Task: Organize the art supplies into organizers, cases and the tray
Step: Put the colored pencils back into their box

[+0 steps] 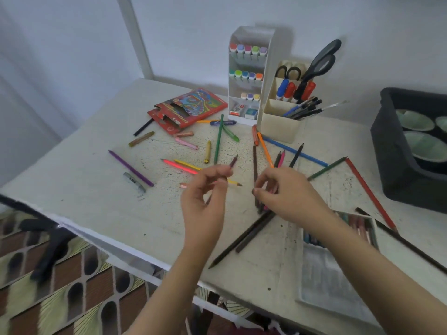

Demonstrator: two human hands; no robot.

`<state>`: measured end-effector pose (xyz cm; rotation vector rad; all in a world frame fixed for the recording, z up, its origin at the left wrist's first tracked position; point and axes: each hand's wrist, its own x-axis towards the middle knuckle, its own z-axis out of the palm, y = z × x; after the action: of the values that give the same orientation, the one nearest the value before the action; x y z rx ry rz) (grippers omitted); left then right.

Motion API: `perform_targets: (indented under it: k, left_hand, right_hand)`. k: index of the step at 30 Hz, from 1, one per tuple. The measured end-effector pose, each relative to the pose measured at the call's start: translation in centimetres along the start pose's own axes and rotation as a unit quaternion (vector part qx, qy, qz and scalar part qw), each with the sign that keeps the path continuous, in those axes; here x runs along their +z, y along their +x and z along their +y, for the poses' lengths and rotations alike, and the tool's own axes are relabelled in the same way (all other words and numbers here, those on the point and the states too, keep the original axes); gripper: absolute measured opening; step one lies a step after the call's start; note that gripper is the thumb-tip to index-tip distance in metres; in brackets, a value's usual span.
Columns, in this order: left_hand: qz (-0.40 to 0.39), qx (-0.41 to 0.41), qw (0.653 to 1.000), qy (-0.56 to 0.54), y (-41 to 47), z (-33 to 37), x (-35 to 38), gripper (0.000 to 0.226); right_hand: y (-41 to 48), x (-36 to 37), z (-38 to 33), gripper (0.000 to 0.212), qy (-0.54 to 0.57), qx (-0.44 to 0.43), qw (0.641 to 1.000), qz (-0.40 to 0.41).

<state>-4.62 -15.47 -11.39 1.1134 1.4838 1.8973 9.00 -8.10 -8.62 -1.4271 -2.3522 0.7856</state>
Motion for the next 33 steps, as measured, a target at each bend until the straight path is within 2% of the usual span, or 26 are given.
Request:
perform_targets:
  k: [3,6,8,11,14,18,21,23,26,28,31,33]
  left_hand:
    - [0.039,0.007,0.989,0.139,2.4,-0.4,-3.7,0.033]
    - [0.068,0.015,0.962,0.264,4.8,-1.4,-8.2,0.045]
    - [0.084,-0.009,0.942,0.324,6.2,-1.6,-11.2,0.045]
    - [0.023,-0.022,0.889,0.457,7.5,-1.9,-14.6,0.045]
    - [-0.070,0.020,0.837,0.542,8.1,-2.2,-16.6,0.035]
    - [-0.121,0.052,0.815,0.565,9.0,-2.3,-17.3,0.019]
    - [-0.125,0.072,0.802,0.580,9.4,-2.1,-17.3,0.011]
    - [-0.115,0.062,0.821,0.556,9.1,-1.7,-16.7,0.010]
    - [-0.072,-0.011,0.911,0.405,8.1,-0.7,-14.2,0.012]
    - [-0.075,-0.055,0.946,0.311,7.1,0.2,-11.7,0.019]
    - [-0.130,-0.101,0.966,0.198,5.5,1.4,-7.4,0.024]
    - [-0.180,-0.138,0.965,0.131,4.2,2.3,-4.5,0.032]
  right_hand:
    - [2.1,2.2,-2.5,0.008,-0.006,-0.064,0.998,-0.028]
    - [3.2,4.2,-4.1,0.024,-0.013,-0.107,0.994,-0.036]
    - [3.6,5.4,-4.6,0.030,-0.029,-0.132,0.991,-0.022]
    - [4.1,6.6,-4.7,0.028,-0.047,-0.139,0.989,0.000]
    - [4.4,7.1,-4.7,0.020,-0.055,-0.141,0.988,0.017]
    - [4.4,7.0,-4.6,0.014,-0.037,-0.139,0.989,0.016]
    - [3.8,5.6,-4.1,0.009,0.032,-0.118,0.992,0.013]
    - [3.0,4.3,-3.4,0.003,0.110,-0.086,0.990,0.023]
    - [0.8,2.7,-1.5,0.005,0.177,-0.045,0.982,0.046]
    - [-1.0,1.8,-0.3,0.008,0.224,-0.021,0.973,0.050]
    - [-3.3,0.6,1.6,0.013,0.279,0.003,0.957,0.079]
    - [-4.8,-0.3,2.6,0.015,0.295,0.015,0.949,0.110]
